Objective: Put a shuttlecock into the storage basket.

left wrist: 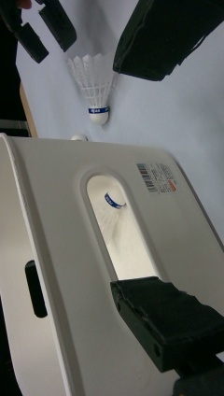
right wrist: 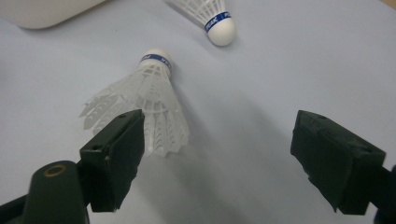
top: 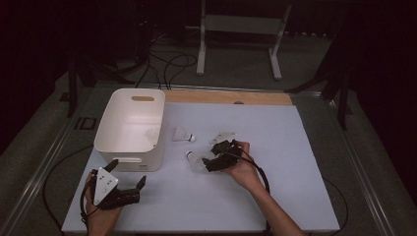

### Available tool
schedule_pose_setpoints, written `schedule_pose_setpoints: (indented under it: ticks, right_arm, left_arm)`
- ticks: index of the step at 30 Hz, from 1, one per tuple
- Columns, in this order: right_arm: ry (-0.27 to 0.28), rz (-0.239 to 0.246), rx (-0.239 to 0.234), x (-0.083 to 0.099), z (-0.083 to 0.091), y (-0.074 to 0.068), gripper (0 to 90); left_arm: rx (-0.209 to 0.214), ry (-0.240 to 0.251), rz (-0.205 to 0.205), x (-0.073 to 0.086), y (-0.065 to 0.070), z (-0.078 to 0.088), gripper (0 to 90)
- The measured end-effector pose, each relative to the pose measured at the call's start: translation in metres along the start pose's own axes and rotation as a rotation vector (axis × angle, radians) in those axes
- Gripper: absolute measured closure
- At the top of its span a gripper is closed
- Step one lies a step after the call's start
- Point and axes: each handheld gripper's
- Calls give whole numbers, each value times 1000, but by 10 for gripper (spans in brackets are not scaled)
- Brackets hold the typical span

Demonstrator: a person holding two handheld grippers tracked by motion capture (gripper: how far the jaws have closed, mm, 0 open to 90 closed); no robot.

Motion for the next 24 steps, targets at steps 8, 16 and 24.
schedule_pose_setpoints:
  ticks: [8, 16, 24]
  right_arm:
    - [-6, 12, 1, 0, -4, -2, 219]
    - [-5, 74, -16, -2, -16, -13, 425]
    - [-10, 122, -40, -2, -27, -18, 604]
  left_arm:
    - [-1, 0, 1, 0, 0, 0, 2]
    - [-3, 2, 2, 0, 0, 0, 2]
    - [-3, 3, 4, 0, 0, 1, 2]
Point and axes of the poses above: each handheld gripper's, and its own axes: z roughly backward along the jaws, x roughly out of its underside, y roughly to its right, and after that the axes turned 15 degrees about y, right-handed
